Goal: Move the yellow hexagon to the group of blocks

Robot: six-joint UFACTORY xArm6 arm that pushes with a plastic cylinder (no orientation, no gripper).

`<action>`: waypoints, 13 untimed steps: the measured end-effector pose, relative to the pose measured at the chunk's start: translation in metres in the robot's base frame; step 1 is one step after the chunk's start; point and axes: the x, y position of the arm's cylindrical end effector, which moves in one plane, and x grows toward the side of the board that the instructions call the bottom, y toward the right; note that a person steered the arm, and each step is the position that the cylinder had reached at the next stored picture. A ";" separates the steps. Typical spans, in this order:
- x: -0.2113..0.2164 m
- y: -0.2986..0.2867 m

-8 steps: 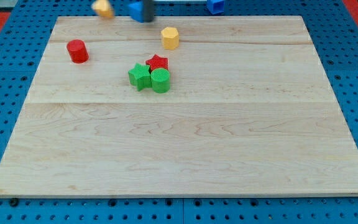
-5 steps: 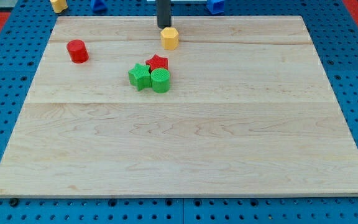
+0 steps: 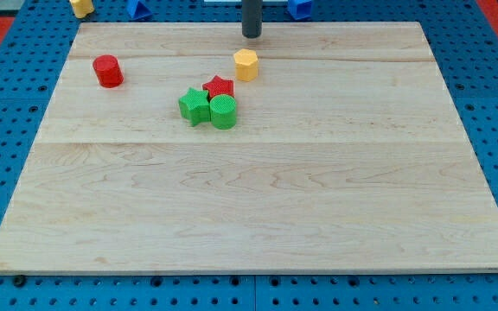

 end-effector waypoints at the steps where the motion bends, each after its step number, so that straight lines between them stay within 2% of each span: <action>1: 0.035 -0.009; 2: 0.074 -0.006; 3: 0.088 -0.016; 5: 0.142 0.035; 6: 0.154 0.075; 7: 0.178 0.073; 8: 0.182 0.049; 9: 0.166 0.050; 13: 0.166 0.030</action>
